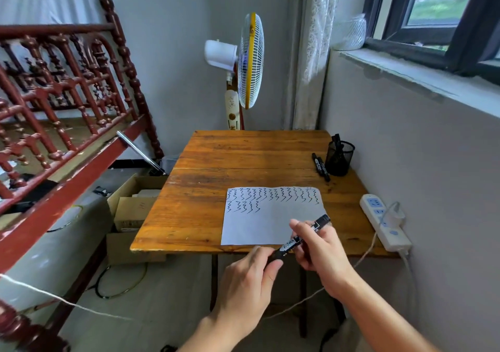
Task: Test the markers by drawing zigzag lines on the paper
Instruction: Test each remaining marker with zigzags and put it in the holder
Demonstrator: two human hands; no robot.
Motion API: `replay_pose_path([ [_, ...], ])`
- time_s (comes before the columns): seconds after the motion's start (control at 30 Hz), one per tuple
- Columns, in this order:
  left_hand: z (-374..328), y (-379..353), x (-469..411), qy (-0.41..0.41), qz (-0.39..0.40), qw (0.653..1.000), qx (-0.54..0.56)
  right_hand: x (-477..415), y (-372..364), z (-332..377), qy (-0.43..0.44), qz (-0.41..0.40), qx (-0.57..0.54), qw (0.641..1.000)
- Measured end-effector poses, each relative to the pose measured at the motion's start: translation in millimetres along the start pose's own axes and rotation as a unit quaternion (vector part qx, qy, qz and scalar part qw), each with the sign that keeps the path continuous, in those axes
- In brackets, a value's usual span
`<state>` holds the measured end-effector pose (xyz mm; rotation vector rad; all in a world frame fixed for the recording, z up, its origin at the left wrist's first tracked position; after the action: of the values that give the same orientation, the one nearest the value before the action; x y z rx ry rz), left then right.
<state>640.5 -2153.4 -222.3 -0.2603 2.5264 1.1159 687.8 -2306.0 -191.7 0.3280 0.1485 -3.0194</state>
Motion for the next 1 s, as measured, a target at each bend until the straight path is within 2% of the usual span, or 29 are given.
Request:
replay_pose_path([
  [0.07,-5.0,1.7,6.0,0.024,0.026,0.999,0.039,8.4,0.7,-2.4,0.018,-0.019,0.002,1.000],
  [0.13,-11.7,-1.7,14.8,0.082,0.099,0.982,0.139,13.9,1.3,-2.0,0.030,-0.038,-0.012,0.999],
  [0.27,-24.8,-6.9,15.8,0.204,0.210,0.898,0.329,12.7,2.3,-1.8,0.038,-0.060,-0.064,0.995],
  [0.43,-26.0,-12.0,0.9,0.270,0.281,0.804,0.449,-12.5,2.0,-14.2,0.034,-0.071,-0.088,0.993],
  [0.47,-22.3,-13.0,-4.0,0.282,0.285,0.794,0.456,-21.8,5.0,-18.4,0.025,-0.089,-0.091,0.992],
  [0.5,-14.5,-14.0,-9.6,0.291,0.275,0.800,0.447,-33.0,11.3,-22.4,0.012,-0.120,-0.094,0.988],
  [0.53,-2.2,-14.9,-15.1,0.295,0.252,0.823,0.415,-45.6,20.8,-26.0,0.002,-0.160,-0.088,0.983],
  [0.6,29.0,-14.7,-25.6,0.272,0.180,0.893,0.310,-71.7,41.3,-33.4,-0.007,-0.228,-0.043,0.973],
  [0.67,62.0,-15.0,-34.9,0.232,0.112,0.949,0.182,-93.0,51.0,-45.3,-0.008,-0.232,0.018,0.973],
  [0.73,86.9,-19.5,-46.7,0.199,0.063,0.976,0.067,-110.7,45.1,-62.7,-0.007,-0.198,0.060,0.978],
  [0.83,105.1,-36.5,-68.4,0.159,0.018,0.985,-0.063,-133.3,23.4,-91.7,-0.003,-0.157,0.082,0.984],
  [1.0,128.2,-74.5,-83.6,0.139,0.009,0.972,-0.189,-164.1,-7.4,-134.7,0.012,-0.129,0.128,0.983],
])
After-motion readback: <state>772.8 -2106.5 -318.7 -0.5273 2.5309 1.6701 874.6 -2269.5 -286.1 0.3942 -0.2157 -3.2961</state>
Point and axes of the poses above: each hand's wrist, its own x-axis away from the middle knuckle, its own y-axis out of the back of the hand, z = x × y, the point moved 2 cm from there along -x, towards the middle knuckle, and after that the axes turned 15 degrees about y, right-handed, at the moved point
